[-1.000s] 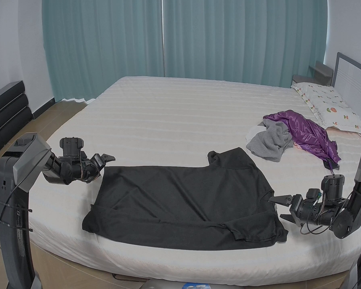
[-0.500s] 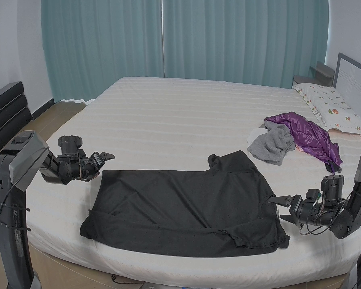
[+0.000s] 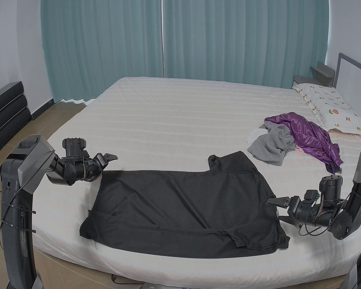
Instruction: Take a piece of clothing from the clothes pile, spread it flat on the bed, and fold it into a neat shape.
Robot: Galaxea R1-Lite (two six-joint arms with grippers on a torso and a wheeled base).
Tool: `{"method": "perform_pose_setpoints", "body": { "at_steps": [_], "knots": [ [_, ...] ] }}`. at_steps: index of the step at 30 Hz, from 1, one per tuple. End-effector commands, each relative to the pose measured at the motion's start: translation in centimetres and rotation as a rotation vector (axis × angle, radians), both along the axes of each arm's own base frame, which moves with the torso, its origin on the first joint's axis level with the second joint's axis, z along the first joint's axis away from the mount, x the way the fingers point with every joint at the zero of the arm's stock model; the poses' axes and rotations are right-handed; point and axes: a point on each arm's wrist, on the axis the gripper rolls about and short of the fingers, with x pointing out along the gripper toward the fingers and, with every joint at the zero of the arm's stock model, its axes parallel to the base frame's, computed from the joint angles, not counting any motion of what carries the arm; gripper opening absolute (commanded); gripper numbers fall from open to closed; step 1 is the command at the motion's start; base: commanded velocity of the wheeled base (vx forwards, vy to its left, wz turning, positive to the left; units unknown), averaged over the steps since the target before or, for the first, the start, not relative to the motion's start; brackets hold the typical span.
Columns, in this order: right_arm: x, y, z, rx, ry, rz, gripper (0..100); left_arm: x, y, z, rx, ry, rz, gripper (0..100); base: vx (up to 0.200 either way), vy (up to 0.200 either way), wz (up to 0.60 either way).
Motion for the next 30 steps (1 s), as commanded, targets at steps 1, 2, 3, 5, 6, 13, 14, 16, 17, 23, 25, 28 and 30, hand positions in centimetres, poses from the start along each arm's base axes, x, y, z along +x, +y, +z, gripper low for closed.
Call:
{"method": "perform_pose_setpoints", "body": {
  "at_steps": [1,2,3,5,6,13,14,16,17,23,25,28,30],
  "knots": [
    [0.0,0.1,-0.1,0.0,0.003,0.002,100,0.6,0.1,-1.3,0.006,0.008,0.007,100,0.0,0.0,0.0],
    [0.0,0.1,-0.1,0.0,0.003,0.002,100,0.6,0.1,-1.4,0.006,0.008,0.007,100,0.0,0.0,0.0],
    [0.0,0.0,-0.1,-0.001,0.004,0.001,100,0.7,0.1,-1.3,0.005,0.006,0.008,100,0.0,0.0,0.0],
    [0.1,0.1,-0.2,0.0,0.004,0.002,100,0.7,0.1,-1.3,0.005,0.007,0.008,100,0.0,0.0,0.0],
    [0.1,0.1,-0.2,-0.001,0.004,0.001,100,0.7,0.1,-1.6,0.006,0.013,0.007,100,0.0,0.0,0.0],
    [1.4,0.1,-0.2,-0.011,-0.04,-0.017,100,0.7,0.2,-1.6,0.002,0.01,0.014,0,0.0,0.0,0.0],
    [1.9,0.1,-0.2,-0.019,-0.054,-0.031,100,0.8,0.3,-1.5,0.004,0.006,0.017,0,0.0,0.0,0.0],
    [3.2,0.7,-0.3,-0.042,-0.085,-0.05,100,0.8,0.3,-1.3,0.005,-0.008,0.026,0,0.0,0.0,0.0],
    [3.5,0.8,-0.3,-0.046,-0.088,-0.051,100,0.8,0.3,-1.2,0.004,-0.01,0.03,0,0.0,0.0,0.0],
    [10.2,2.6,-0.5,-0.089,-0.151,-0.083,100,1.2,0.5,-0.2,-0.046,-0.074,0.14,0,0.0,0.0,0.0],
    [12.7,3.5,-0.3,-0.093,-0.15,-0.077,100,1.2,0.4,-0.1,-0.061,-0.071,0.148,0,0.0,0.0,0.0],
    [15.9,4.5,-1.0,-0.107,-0.145,-0.08,100,1.0,0.5,-0.1,-0.063,-0.062,0.151,0,0.0,0.0,0.0],
    [15.9,4.5,-1.0,-0.107,-0.145,-0.08,100,1.0,0.5,-0.1,-0.063,-0.062,0.151,0,0.0,0.0,0.0]
  ]
}}
